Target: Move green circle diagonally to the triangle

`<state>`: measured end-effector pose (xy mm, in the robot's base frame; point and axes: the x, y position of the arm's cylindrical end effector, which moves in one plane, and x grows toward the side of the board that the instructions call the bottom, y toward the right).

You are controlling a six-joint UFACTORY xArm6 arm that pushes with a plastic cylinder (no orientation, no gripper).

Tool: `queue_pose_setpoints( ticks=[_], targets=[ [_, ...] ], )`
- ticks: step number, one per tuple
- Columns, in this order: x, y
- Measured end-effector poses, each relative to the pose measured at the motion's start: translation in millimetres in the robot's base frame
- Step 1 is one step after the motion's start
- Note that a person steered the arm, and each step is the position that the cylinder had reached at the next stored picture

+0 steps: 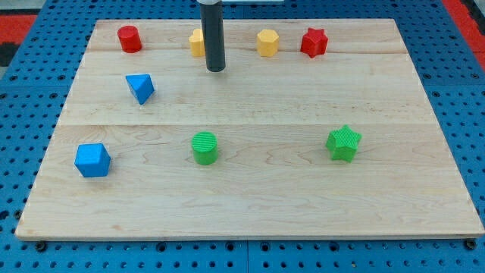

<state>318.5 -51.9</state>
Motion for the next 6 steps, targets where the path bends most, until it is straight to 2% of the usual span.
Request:
queue_pose_setpoints(
  ticks=[1, 2, 3, 5, 6],
  targets=[
    [18.0, -0.4],
    [73.6, 14.6],
    [143.7, 56.8],
    [223.2, 77.6],
    [165.8, -11.4]
  ],
)
